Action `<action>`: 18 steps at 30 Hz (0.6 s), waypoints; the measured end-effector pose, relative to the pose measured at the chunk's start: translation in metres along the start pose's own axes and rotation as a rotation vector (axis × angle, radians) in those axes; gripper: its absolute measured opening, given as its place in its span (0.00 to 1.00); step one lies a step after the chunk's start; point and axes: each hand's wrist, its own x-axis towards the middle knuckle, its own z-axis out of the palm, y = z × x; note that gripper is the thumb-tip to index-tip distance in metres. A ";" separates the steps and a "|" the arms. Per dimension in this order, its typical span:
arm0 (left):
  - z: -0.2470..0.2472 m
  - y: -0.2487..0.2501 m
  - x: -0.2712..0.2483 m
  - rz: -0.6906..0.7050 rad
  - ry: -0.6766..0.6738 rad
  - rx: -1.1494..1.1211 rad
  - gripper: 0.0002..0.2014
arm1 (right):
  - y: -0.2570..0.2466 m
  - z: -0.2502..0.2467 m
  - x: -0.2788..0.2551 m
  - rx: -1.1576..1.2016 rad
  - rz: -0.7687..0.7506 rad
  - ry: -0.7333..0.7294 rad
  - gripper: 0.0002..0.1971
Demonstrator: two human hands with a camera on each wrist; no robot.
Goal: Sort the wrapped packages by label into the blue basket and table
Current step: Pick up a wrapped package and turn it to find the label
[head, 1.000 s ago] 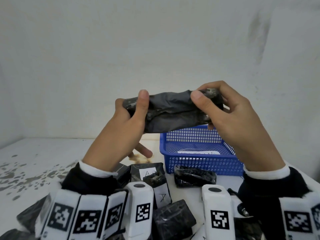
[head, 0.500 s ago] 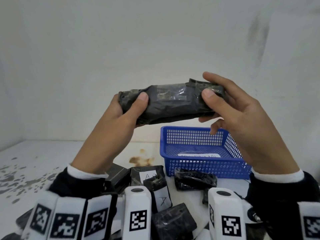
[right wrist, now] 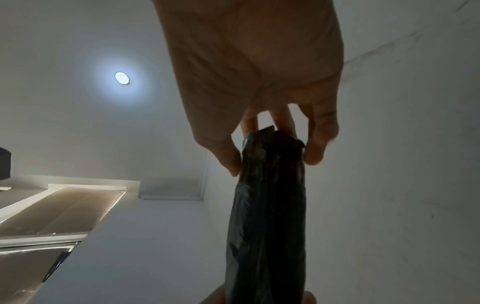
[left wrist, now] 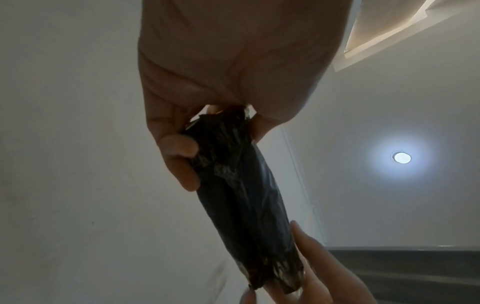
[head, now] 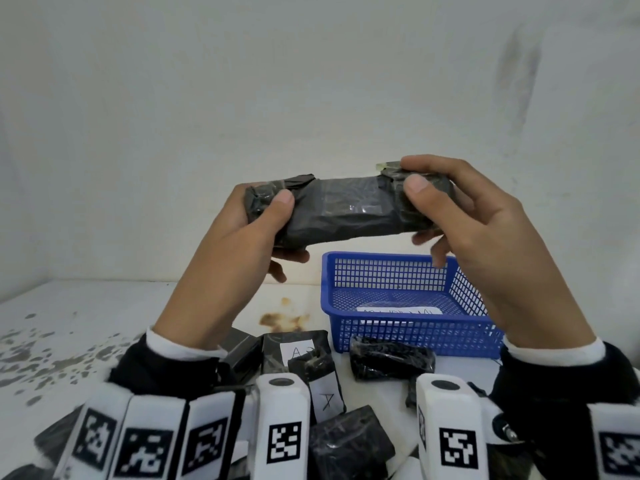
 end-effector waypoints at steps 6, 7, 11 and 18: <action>0.000 -0.005 0.001 0.014 -0.038 -0.010 0.11 | -0.003 0.002 -0.002 -0.022 -0.004 -0.026 0.14; 0.001 -0.006 0.001 0.019 -0.045 0.010 0.11 | -0.003 0.003 -0.002 -0.033 -0.007 -0.023 0.16; 0.002 -0.007 0.001 0.041 -0.051 0.087 0.07 | -0.001 0.002 -0.001 -0.065 -0.021 -0.020 0.19; 0.004 -0.003 -0.003 0.017 0.042 0.142 0.25 | -0.001 0.003 -0.003 -0.121 -0.052 -0.026 0.21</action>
